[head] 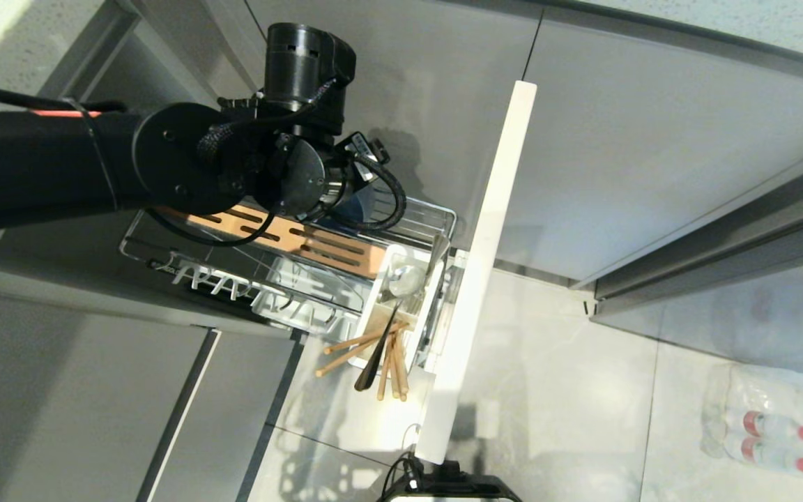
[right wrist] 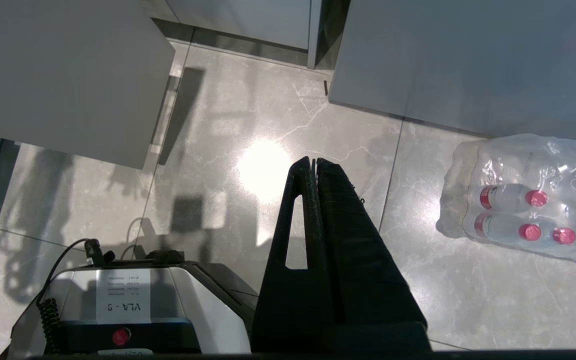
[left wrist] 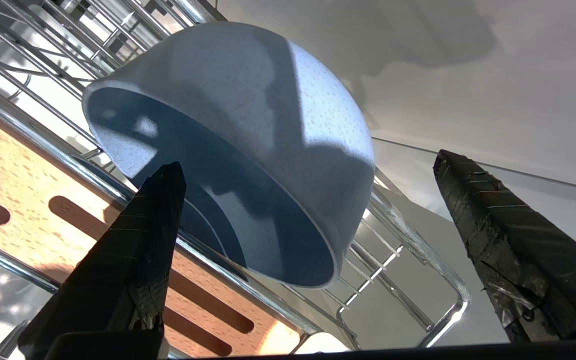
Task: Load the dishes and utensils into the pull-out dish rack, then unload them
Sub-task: Take the bowl out of the cupboard
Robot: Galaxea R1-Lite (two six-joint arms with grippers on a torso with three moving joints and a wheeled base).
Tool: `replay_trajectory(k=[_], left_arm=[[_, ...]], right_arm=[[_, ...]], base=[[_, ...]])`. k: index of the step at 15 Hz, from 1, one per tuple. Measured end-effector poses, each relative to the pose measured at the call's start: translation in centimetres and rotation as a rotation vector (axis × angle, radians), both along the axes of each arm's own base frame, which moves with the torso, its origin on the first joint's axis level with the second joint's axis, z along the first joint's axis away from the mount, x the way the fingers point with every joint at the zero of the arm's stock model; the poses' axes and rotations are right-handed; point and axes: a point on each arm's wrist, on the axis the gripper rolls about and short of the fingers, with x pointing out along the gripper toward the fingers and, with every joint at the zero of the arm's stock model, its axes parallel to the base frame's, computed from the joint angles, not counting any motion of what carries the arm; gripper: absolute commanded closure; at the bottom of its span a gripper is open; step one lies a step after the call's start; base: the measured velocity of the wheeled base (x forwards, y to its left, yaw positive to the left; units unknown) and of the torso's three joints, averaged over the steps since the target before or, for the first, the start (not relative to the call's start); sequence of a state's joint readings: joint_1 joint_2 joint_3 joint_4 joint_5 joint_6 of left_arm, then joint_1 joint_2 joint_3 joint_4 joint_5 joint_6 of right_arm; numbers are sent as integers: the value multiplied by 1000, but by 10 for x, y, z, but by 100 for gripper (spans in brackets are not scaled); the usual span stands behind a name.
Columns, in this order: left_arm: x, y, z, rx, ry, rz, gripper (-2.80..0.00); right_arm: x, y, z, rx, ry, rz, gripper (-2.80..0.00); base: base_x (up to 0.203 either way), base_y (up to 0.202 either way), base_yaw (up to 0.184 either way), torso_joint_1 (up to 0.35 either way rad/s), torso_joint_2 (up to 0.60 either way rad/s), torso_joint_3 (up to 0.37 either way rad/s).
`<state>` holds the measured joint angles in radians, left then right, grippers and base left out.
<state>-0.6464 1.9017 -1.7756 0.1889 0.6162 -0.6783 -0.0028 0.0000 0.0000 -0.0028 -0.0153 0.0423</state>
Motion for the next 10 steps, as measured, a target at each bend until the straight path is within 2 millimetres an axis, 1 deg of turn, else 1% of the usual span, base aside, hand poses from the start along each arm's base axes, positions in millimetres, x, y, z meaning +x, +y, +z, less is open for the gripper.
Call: replay_trajectory(k=[4,5,10], left_arm=[[-1,1,1,0,0,-1,-280],[-2,1,1,3,2,-2,0],[-4,2,3,1,-3,-3,0]], right_arm=[[0,0,0,0,0,0,0],[0,0,0,0,0,1,0],[0,0,0,0,0,0,0]], base=[[0,0,0,0,0,0],[0,0,0,0,0,0],[0,0,0,0,0,0]])
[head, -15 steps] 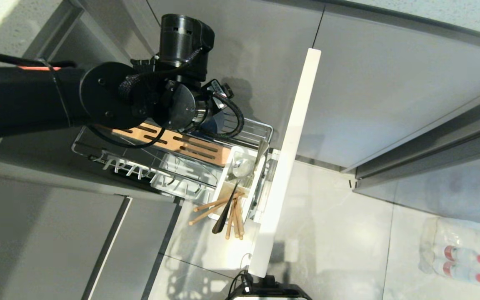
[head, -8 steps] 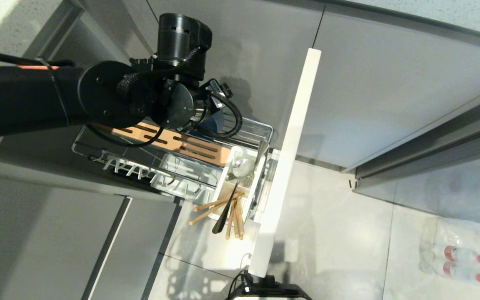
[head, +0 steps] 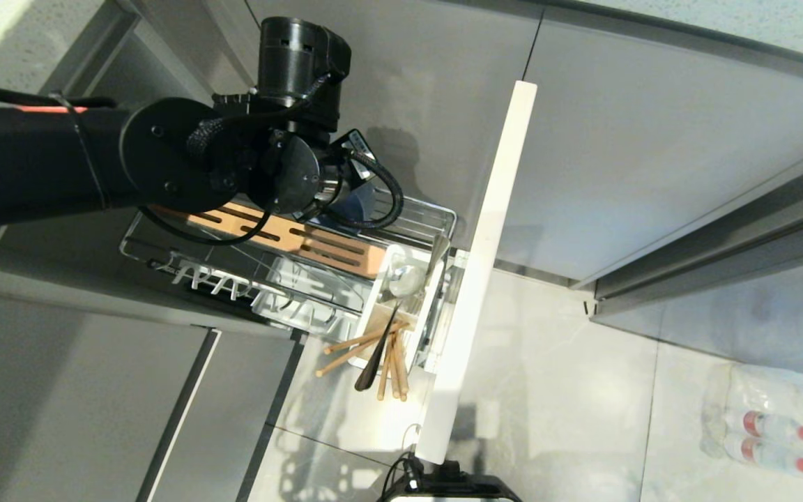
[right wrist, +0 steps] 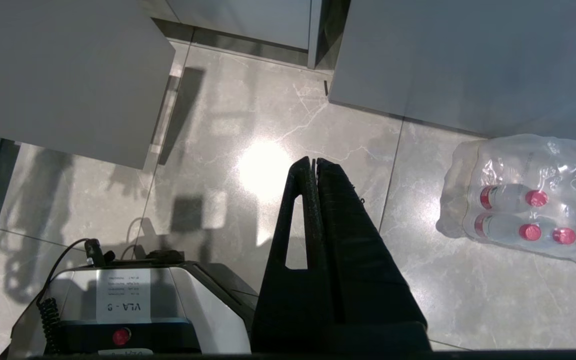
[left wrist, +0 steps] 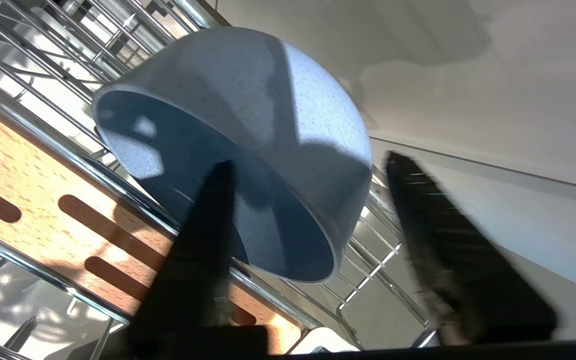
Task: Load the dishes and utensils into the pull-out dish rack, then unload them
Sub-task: Take the bowl out of the cupboard
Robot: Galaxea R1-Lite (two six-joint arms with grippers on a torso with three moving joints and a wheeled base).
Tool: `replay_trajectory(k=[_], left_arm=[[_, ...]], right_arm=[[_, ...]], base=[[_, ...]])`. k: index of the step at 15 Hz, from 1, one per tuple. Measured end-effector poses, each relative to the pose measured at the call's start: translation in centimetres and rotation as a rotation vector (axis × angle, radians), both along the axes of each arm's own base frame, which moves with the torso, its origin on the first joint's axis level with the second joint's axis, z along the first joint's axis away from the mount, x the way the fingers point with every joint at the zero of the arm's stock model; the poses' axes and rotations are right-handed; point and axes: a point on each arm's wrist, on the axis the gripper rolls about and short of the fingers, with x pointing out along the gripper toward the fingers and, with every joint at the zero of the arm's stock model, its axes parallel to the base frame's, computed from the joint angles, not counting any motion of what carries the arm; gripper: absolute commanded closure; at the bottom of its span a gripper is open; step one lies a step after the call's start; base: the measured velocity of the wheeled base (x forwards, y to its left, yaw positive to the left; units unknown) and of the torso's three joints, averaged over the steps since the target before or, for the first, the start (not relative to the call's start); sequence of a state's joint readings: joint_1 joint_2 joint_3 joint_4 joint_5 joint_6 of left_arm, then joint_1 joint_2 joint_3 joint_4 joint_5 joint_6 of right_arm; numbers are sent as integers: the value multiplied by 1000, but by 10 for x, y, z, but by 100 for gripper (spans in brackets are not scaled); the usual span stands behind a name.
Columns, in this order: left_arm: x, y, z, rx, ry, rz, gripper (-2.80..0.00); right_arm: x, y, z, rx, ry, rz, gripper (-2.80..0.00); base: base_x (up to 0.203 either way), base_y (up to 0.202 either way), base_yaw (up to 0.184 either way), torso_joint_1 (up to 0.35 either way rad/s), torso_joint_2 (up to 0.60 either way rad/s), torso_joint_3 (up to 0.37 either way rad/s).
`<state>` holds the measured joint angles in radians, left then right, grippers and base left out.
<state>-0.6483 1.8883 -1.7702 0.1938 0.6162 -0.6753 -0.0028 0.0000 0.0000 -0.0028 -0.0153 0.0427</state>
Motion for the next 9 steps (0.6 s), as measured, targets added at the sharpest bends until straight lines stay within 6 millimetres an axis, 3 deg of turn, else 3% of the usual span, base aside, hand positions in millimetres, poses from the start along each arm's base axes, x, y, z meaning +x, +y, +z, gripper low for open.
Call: replay_trajectory(k=[9], left_arm=[[-11,2,8,-10,-9,-20,0]], right_arm=[[0,0,0,0,0,1,0]], base=[[0,0,0,0,0,0]])
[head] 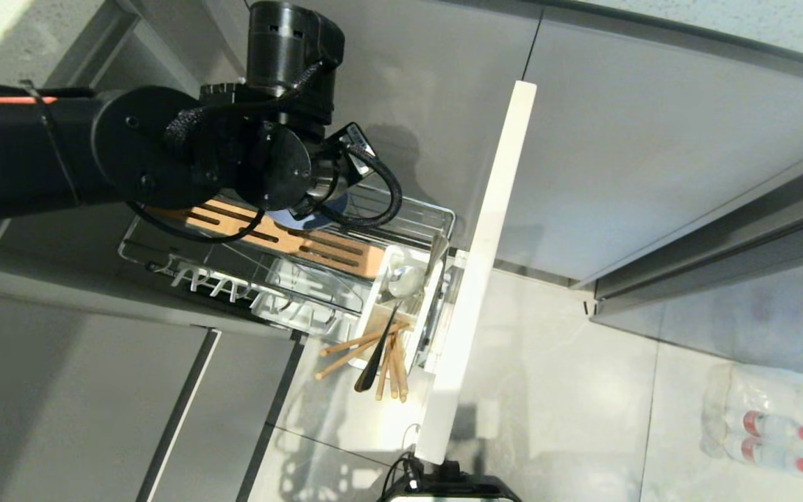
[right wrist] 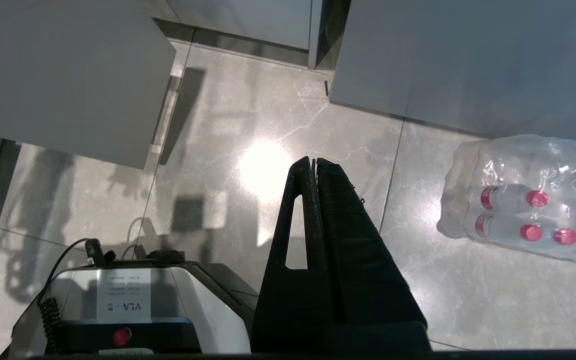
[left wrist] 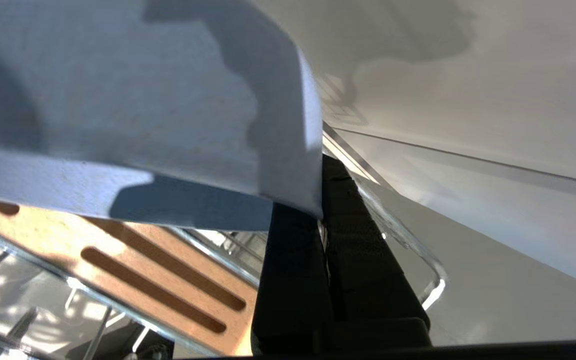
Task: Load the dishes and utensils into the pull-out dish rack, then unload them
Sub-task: Take the bowl out of the cupboard
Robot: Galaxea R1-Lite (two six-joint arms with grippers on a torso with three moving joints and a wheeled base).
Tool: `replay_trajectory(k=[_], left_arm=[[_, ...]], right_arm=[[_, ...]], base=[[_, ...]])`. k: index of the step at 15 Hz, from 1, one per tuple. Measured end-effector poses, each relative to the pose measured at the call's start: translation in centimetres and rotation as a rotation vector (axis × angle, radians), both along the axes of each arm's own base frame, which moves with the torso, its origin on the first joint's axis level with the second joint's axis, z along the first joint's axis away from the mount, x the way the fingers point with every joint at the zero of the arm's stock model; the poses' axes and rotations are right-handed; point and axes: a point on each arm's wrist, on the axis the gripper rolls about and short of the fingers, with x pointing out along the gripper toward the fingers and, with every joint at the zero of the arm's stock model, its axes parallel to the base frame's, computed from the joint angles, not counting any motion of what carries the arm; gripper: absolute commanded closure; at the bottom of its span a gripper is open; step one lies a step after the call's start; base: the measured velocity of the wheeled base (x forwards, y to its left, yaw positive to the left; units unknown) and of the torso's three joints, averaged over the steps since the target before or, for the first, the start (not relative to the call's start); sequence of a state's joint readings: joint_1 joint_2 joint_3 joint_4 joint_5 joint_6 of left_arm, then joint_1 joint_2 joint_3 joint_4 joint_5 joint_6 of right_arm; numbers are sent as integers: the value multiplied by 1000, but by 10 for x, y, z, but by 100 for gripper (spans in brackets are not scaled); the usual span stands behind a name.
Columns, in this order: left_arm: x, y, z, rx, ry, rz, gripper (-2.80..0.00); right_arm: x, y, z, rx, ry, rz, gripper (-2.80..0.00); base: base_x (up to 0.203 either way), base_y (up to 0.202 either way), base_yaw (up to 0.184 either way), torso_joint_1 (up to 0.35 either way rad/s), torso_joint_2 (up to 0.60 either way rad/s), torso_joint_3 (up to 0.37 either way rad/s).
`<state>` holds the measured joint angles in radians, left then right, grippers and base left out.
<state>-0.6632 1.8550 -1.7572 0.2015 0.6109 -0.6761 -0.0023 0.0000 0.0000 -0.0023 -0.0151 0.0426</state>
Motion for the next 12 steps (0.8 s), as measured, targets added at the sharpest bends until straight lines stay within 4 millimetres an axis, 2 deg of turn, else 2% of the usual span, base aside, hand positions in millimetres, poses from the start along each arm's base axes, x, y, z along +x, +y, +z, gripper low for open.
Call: replay_trajectory(k=[2,4,8,12], left_arm=[[-10,1,8,-12,-15,-14,0],[-27,0,18,-29,-36,-47,0],[-84,9,51,-87,-104,-140,0],[-148,32,86,-131,-183,-256,0]], right_arm=[[0,0,0,0,0,-1,0],[0,0,0,0,0,-1,0],[0,0,0,0,0,-1,0],[0,0,0,0,0,-1,0]], base=[[0,0,0,0,0,0],[0,0,0,0,0,0],[0,0,0,0,0,0],[0,0,0,0,0,0]])
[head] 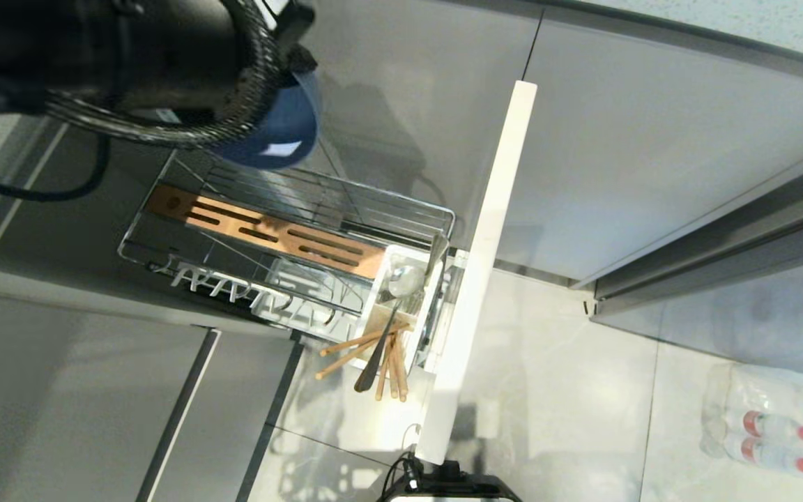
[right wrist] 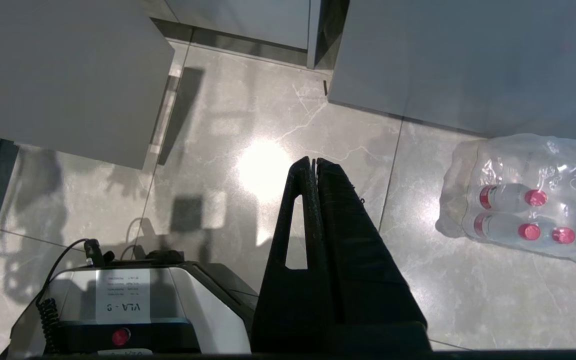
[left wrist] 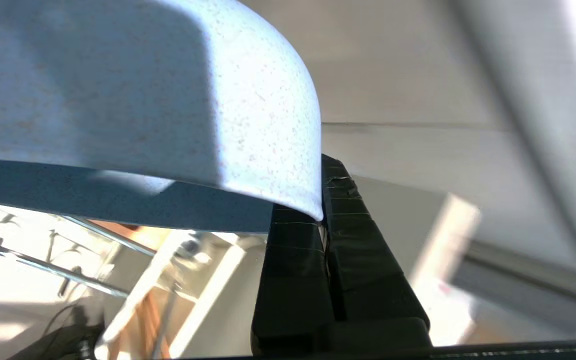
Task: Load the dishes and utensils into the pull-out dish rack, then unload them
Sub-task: Take the bowl out of the cupboard
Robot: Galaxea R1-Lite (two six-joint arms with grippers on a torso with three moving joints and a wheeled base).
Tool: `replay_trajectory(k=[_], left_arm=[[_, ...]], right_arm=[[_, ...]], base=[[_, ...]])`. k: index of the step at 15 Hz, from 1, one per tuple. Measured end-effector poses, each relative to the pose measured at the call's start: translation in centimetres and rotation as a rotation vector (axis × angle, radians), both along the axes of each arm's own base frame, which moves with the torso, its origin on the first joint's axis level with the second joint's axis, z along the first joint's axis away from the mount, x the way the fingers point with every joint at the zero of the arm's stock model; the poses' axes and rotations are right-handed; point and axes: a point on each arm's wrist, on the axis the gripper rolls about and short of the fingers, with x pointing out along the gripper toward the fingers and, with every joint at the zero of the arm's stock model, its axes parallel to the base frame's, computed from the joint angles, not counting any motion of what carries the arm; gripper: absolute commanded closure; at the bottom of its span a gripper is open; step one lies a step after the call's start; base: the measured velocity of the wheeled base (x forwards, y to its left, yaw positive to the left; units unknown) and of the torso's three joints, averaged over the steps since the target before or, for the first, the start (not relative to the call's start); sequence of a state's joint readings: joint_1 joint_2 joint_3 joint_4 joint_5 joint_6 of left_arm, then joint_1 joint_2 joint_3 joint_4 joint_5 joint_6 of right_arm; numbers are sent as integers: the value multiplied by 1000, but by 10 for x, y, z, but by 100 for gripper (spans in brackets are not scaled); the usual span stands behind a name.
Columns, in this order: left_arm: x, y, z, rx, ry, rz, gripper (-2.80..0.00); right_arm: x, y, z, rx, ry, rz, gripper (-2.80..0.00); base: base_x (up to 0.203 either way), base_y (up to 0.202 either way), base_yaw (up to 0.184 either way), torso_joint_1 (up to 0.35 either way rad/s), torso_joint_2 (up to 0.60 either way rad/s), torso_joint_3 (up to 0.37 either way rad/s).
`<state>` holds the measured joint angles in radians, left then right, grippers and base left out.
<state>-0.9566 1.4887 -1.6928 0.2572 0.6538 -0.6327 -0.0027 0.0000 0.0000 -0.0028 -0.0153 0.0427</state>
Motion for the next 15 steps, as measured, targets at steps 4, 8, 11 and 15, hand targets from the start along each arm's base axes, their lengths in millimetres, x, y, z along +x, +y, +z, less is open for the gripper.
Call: replay_trajectory(k=[4,8,11,15], left_arm=[[-41,27,32,55,-131,-40,0],[-52,44,54,163,-226,13,0],[-58,55,70,270,-310,48,0],[-55,53,72,530,-352,139,0]], right_arm=[[0,0,0,0,0,1,0],[0,0,0,0,0,0,0],[0,0,0,0,0,0,0],[0,0,0,0,0,0,0]], base=[[0,0,0,0,0,0],[0,0,0,0,0,0],[0,0,0,0,0,0],[0,0,0,0,0,0]])
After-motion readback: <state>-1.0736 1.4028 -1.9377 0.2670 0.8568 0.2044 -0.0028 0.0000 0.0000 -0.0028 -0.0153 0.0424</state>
